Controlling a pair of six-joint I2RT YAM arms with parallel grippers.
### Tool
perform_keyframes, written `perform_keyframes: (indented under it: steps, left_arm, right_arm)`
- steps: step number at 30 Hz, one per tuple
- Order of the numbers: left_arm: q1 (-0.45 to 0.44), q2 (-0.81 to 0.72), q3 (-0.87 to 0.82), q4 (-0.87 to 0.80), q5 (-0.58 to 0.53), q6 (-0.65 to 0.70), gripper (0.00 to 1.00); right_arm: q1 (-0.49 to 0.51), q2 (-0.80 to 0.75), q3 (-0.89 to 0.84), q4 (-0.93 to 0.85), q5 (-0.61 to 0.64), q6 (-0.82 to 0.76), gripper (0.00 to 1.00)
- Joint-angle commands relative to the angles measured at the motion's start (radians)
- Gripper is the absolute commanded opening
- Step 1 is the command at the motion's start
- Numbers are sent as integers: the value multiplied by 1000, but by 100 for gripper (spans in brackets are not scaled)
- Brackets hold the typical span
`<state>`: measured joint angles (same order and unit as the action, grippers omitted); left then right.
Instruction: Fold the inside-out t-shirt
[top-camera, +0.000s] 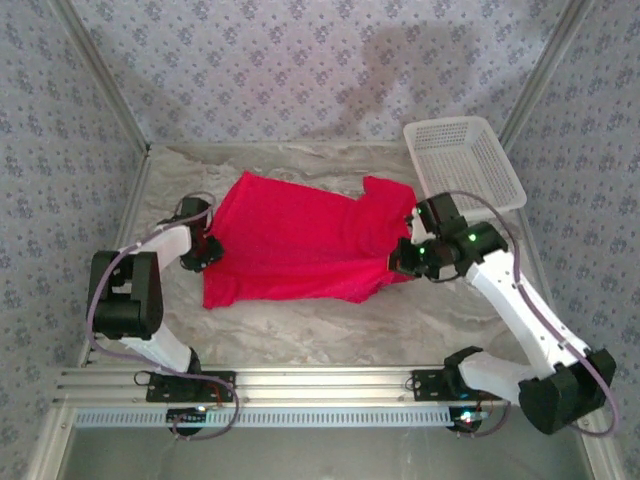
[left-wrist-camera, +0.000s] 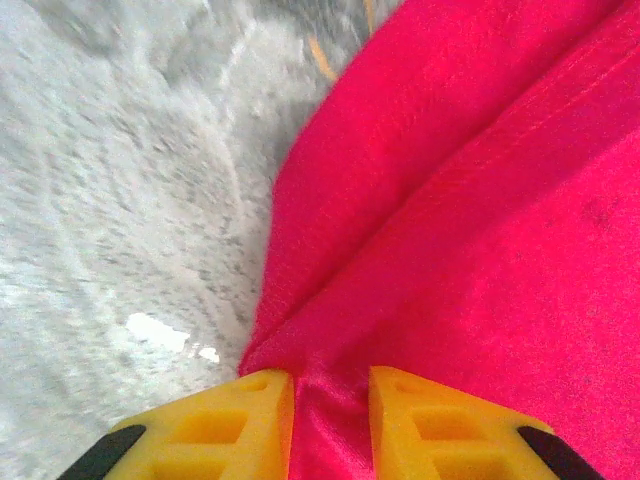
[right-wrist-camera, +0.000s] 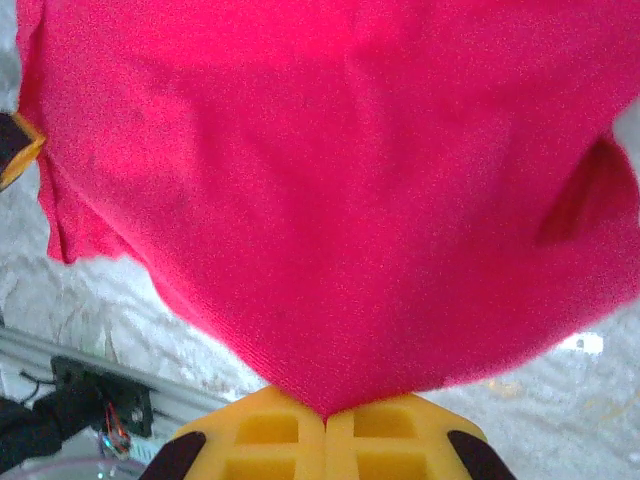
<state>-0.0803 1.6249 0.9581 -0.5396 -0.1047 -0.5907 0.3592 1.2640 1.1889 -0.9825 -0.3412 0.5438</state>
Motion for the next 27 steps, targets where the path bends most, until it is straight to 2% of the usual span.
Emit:
perform_keyframes:
  steps: [1, 2, 3, 5, 6, 8, 11, 14, 20, 24, 27]
  left_arm:
    - [-60, -49, 86, -82, -167, 46, 26]
    - [-99, -67, 99, -82, -222, 59, 26]
    - [-137, -86, 106, -75, -259, 74, 26]
    - [-260, -132, 107, -21, -309, 129, 27]
    - [-313, -150, 102, 15, -305, 161, 30]
    - [-426, -177, 92, 106, -193, 218, 39]
    - [-548, -158, 116, 172, -33, 163, 50]
    - [-635, -73, 180, 205, 71, 123, 57]
    - [-694, 175, 401, 171, 147, 146, 58]
    - [-710, 309, 516, 158, 211, 146, 53]
    - [-722, 391, 588, 132, 232, 140, 51]
  right_arm:
    - [-51, 242, 140, 88, 4, -73, 0]
    - [-61, 333, 216, 97, 26, -79, 2]
    - [-69, 414, 286, 85, 36, -101, 13]
    - [-78, 584, 447, 45, 44, -145, 41]
    - [-80, 635, 504, 16, 57, -149, 43]
    - [-93, 697, 564, -27, 73, -162, 47]
    - [-107, 619, 448, 6, 86, -142, 54]
    - [-141, 486, 253, 96, 63, -103, 53]
    - [-166, 290, -75, 228, 29, -34, 37]
    - [-179, 243, -151, 242, 19, -31, 26]
    - [-184, 228, -165, 242, 21, -37, 26]
